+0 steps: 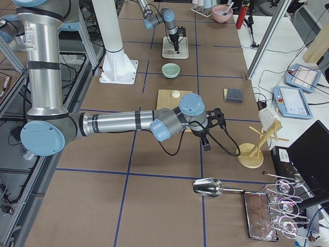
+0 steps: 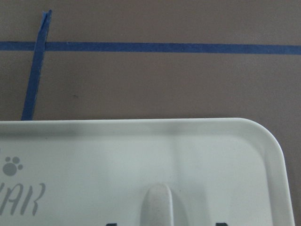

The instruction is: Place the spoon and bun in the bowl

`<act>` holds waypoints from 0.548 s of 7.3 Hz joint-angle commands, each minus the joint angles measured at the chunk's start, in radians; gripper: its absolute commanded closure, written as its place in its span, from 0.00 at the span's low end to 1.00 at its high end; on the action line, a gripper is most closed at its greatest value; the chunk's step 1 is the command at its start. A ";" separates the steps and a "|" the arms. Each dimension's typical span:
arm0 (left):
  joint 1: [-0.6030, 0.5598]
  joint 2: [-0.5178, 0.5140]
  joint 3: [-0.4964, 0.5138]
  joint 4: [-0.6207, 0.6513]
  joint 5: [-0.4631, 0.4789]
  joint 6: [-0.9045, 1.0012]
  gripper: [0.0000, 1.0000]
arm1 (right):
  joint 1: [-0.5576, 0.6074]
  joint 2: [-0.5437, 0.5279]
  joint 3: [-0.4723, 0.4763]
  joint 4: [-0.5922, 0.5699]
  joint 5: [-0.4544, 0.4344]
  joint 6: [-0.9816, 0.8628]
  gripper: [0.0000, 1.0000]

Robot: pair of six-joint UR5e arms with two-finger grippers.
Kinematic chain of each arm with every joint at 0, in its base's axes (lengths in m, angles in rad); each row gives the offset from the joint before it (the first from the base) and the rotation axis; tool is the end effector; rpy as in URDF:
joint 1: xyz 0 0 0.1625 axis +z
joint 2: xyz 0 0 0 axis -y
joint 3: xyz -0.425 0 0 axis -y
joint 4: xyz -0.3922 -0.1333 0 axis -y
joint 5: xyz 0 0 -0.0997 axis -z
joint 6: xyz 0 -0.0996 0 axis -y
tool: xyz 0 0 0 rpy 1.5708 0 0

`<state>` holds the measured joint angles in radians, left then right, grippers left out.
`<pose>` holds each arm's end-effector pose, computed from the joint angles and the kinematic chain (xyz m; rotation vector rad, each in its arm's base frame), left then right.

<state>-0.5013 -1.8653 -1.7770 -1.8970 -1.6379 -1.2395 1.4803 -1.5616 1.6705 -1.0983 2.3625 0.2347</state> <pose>0.4724 -0.4033 0.3749 0.2766 0.7822 -0.1324 0.0156 -0.5191 0.5486 0.4178 -0.8461 -0.0967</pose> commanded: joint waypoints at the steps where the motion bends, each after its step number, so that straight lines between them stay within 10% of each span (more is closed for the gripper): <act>1: 0.007 0.002 0.004 -0.001 0.001 0.000 0.38 | 0.000 0.000 -0.006 0.000 0.001 0.000 0.00; 3: 0.009 0.002 -0.001 -0.001 0.000 0.000 0.92 | 0.000 0.002 -0.006 0.000 0.001 0.000 0.00; 4: 0.007 0.002 -0.016 0.001 0.000 0.000 1.00 | 0.000 0.002 -0.006 0.000 0.001 0.000 0.00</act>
<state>-0.4933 -1.8639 -1.7798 -1.8972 -1.6381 -1.2395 1.4803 -1.5604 1.6648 -1.0983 2.3634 0.2347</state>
